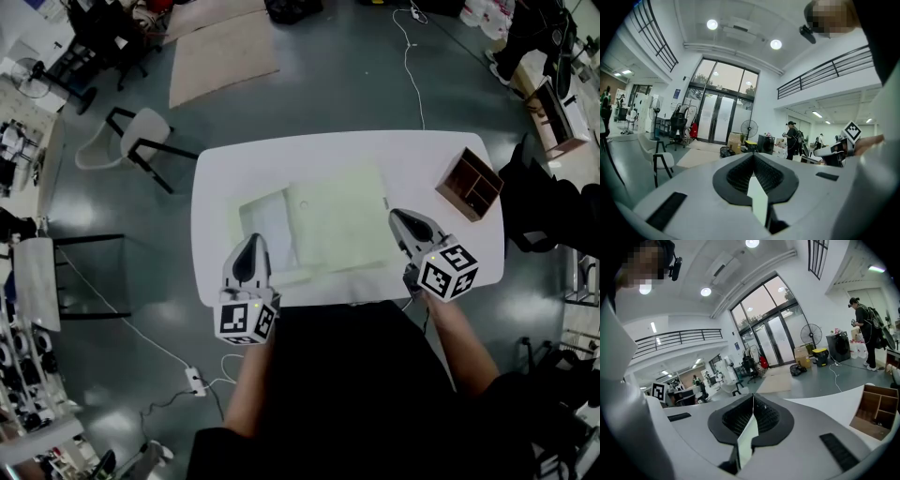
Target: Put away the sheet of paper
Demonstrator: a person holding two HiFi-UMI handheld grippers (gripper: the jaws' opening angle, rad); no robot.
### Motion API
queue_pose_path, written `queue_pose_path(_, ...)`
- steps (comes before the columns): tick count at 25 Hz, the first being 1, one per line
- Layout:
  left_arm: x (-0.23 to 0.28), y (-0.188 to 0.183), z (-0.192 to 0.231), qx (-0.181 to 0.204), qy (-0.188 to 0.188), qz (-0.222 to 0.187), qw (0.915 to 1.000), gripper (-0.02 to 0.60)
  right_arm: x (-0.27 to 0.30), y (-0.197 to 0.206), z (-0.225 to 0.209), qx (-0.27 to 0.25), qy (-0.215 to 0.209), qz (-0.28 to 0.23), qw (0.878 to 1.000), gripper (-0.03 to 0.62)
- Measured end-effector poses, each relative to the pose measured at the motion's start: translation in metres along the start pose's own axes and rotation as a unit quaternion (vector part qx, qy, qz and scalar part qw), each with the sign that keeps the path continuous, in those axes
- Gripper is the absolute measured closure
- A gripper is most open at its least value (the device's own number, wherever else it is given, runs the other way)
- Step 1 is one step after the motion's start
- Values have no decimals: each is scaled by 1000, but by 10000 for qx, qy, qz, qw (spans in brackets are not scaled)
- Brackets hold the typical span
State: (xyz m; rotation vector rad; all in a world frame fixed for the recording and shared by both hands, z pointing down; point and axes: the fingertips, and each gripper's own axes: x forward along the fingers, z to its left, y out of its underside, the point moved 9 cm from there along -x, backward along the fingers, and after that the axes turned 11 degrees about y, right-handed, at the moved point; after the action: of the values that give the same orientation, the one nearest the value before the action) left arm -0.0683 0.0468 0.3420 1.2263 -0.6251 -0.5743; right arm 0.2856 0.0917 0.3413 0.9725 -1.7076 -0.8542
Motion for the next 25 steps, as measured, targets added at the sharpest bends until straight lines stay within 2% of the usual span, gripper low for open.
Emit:
queue_pose_path(7, 1, 3, -5, 71, -82, -18, 9999, 578, -7, 0, -6, -207, 149, -136, 9996, 594)
queue_pose_path(11, 2, 4, -10, 277, -145, 66, 9995, 578, -9, -3, -9, -245, 188, -289, 9991, 594)
queue_pose_path(16, 3, 7, -9, 262, -236, 59, 9994, 579, -9, -3, -10, -429, 254, -266, 9984, 594)
queue_pose_path(25, 8, 8, -11, 264, -147, 124, 9995, 580, -13, 5, -11, -552, 319, -212, 9977, 595)
